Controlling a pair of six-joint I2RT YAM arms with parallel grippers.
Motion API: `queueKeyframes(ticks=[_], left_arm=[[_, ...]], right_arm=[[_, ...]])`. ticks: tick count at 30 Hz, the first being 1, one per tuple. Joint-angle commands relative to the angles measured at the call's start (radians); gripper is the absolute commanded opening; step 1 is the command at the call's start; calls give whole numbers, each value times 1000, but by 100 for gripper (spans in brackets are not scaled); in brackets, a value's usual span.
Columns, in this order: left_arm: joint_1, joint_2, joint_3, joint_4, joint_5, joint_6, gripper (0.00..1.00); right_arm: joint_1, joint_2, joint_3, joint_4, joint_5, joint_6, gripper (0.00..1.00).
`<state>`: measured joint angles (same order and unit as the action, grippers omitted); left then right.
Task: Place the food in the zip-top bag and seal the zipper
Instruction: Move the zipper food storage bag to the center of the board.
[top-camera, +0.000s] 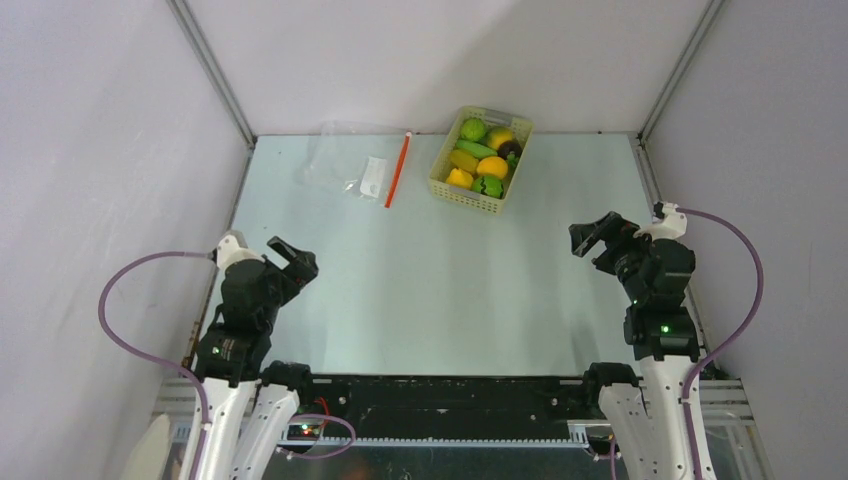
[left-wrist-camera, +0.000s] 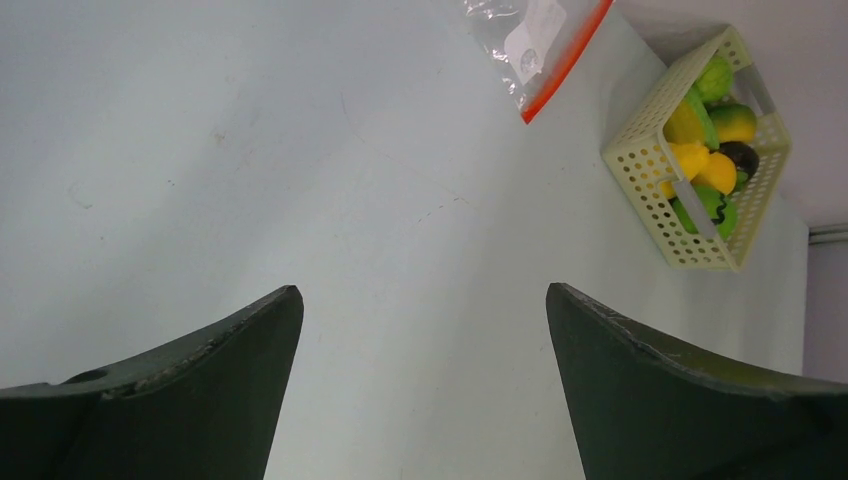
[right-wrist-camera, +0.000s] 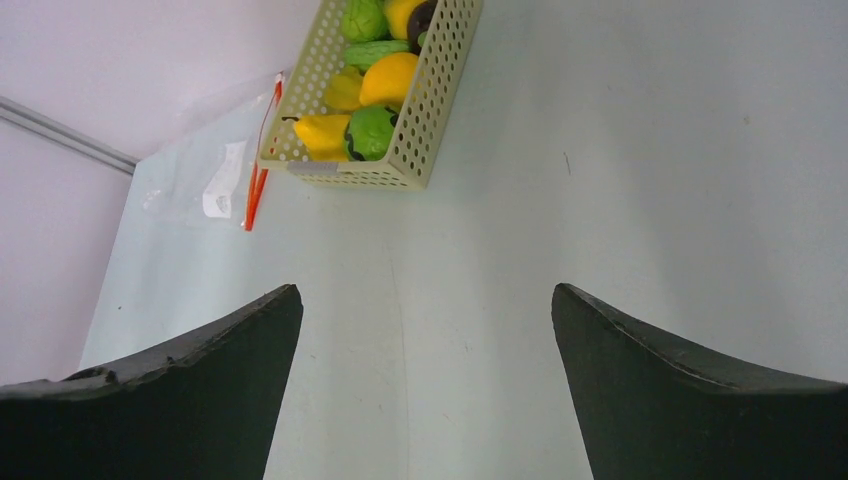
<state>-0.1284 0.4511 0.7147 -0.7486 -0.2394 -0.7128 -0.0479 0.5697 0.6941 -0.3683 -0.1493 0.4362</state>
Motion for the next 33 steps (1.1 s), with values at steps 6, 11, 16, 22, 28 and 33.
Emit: queueKeyframes(ticks=[6, 11, 16, 22, 28, 33], left_arm=[[4, 243, -48, 428, 64, -127, 98], [4, 571, 34, 611, 7, -191, 98], [11, 938, 155, 801, -31, -252, 98], [47, 1300, 351, 888, 16, -377, 98], [57, 1510, 519, 916, 3, -432, 98], [58, 1654, 657, 878, 5, -465, 94]], right_arm=[[-4, 14, -10, 55, -81, -16, 100], [-4, 17, -11, 78, -100, -27, 100], [-7, 30, -29, 109, -110, -18, 100], [-14, 66, -33, 156, -122, -18, 100], [-32, 87, -33, 164, -110, -21, 100], [-56, 91, -33, 164, -106, -18, 100]])
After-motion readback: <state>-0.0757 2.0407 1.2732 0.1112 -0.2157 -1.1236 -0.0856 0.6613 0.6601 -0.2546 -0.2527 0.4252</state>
